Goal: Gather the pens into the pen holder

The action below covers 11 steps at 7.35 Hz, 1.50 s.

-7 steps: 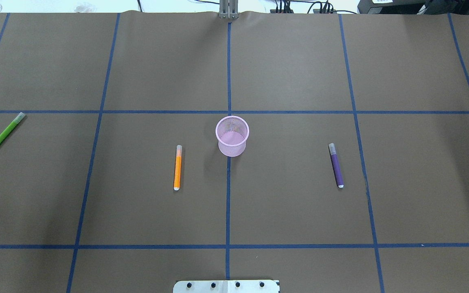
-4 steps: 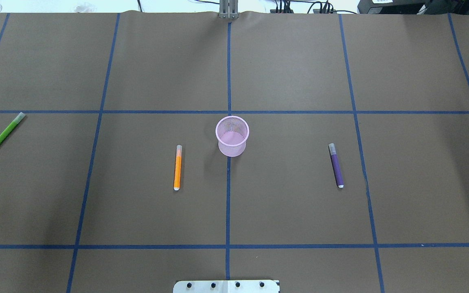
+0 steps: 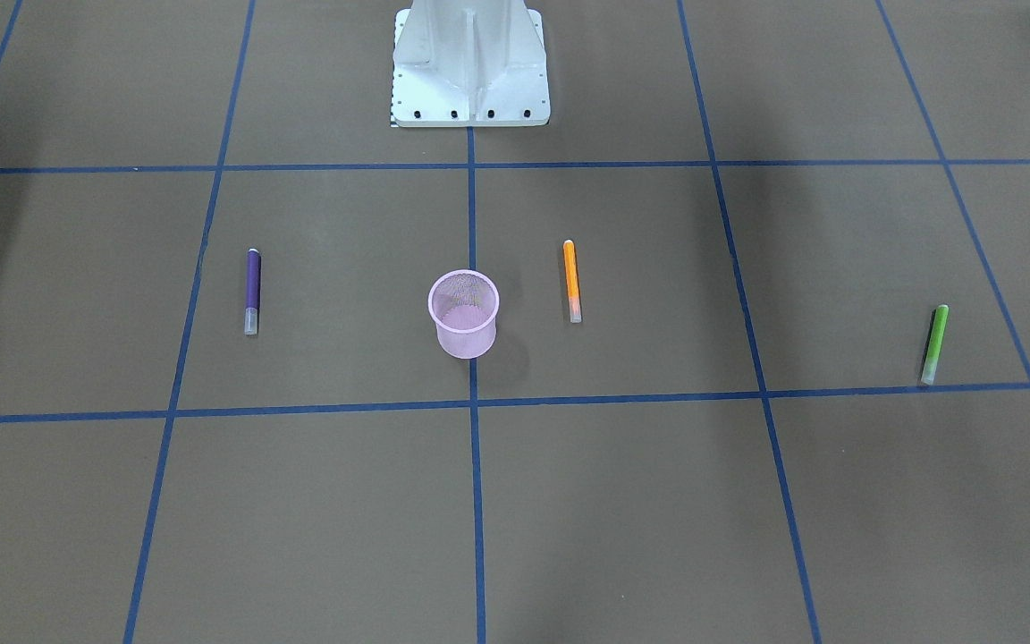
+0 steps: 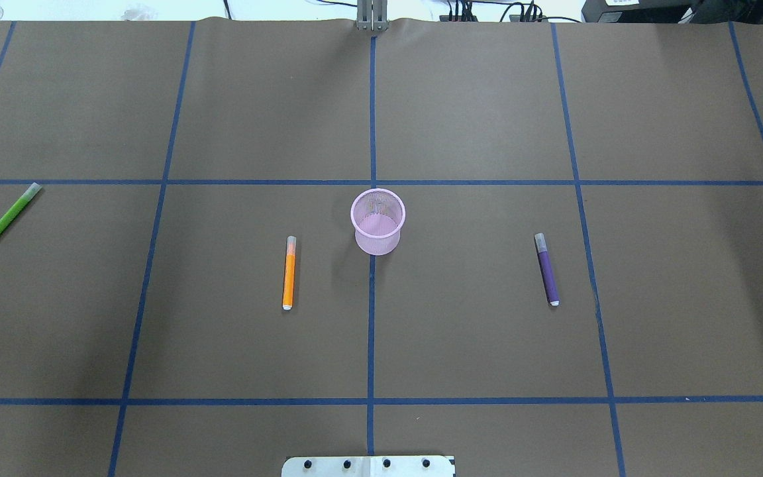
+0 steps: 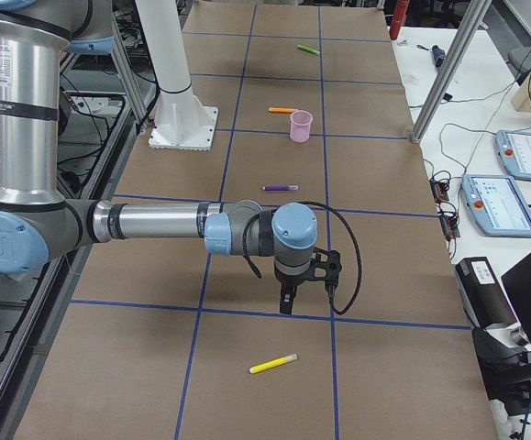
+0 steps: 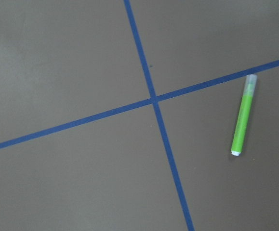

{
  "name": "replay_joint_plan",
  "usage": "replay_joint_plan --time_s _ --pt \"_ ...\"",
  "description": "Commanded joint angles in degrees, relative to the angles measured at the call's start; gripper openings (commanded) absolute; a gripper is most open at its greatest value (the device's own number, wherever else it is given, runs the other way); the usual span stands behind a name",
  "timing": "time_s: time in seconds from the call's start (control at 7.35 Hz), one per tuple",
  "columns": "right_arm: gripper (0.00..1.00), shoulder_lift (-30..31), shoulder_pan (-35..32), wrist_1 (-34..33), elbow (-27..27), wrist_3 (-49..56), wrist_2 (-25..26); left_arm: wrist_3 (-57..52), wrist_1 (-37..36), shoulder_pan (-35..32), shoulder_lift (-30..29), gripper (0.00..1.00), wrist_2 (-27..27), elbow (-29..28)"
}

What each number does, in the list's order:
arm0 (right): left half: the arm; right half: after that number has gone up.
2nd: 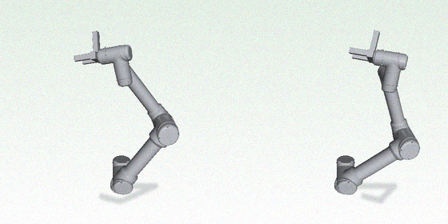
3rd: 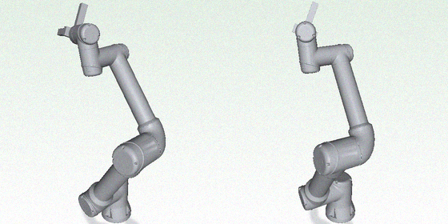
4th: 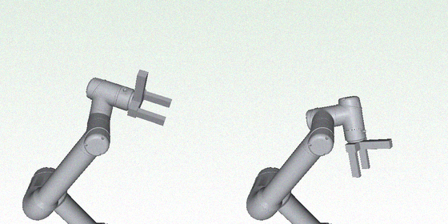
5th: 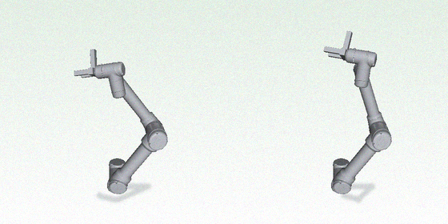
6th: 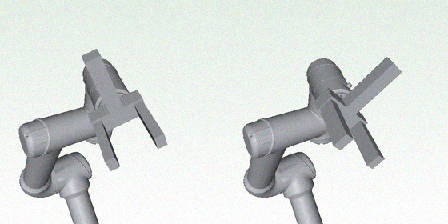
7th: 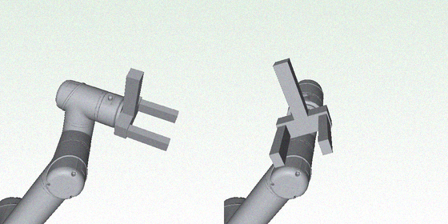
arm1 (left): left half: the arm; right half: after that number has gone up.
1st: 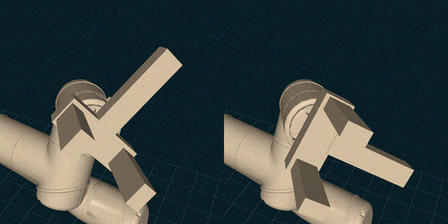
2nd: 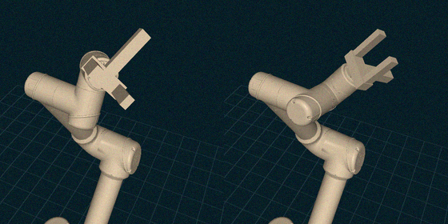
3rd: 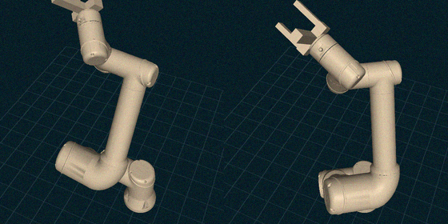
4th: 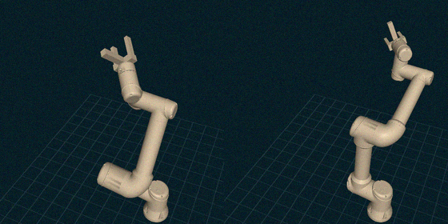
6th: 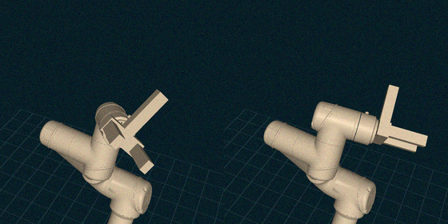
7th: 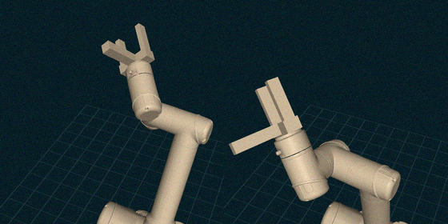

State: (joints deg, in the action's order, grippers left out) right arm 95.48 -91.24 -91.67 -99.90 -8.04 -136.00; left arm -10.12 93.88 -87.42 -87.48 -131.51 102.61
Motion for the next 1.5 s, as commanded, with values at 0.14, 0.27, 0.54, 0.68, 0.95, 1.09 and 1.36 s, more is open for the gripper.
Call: replay_joint_plan --time_s 0.14,0.27,0.54,0.68,0.95,1.09,1.36 --pt "1.00 -0.8 0.0 -0.2 -0.7 -0.2 -1.1 0.1 2.0 7.2 -5.4 1.00 -0.1 -2.3" --pt "1.00 -1.2 0.2 -0.1 1.3 -0.1 -1.4 1.9 4.0 10.7 -6.9 1.00 0.2 -5.4" --pt "1.00 -1.0 0.3 -0.1 2.0 0.0 -4.4 18.5 22.7 15.2 -8.4 1.00 0.3 -15.5" --pt "1.00 -1.1 0.4 -0.1 2.3 0.0 -4.4 20.3 26.7 16.2 -11.3 1.00 0.3 -21.1" --pt "1.00 -1.3 1.3 -0.1 2.3 0.0 -4.3 20.3 26.6 19.2 -14.1 0.99 0.5 -25.2" --pt "1.00 -1.4 1.8 -0.1 2.3 0.0 -4.3 20.3 26.5 20.4 -14.2 0.99 1.2 -25.8" --pt "1.00 -1.6 2.6 -0.1 2.7 -0.1 -4.3 20.3 26.6 22.4 -14.5 0.99 2.9 -27.4"
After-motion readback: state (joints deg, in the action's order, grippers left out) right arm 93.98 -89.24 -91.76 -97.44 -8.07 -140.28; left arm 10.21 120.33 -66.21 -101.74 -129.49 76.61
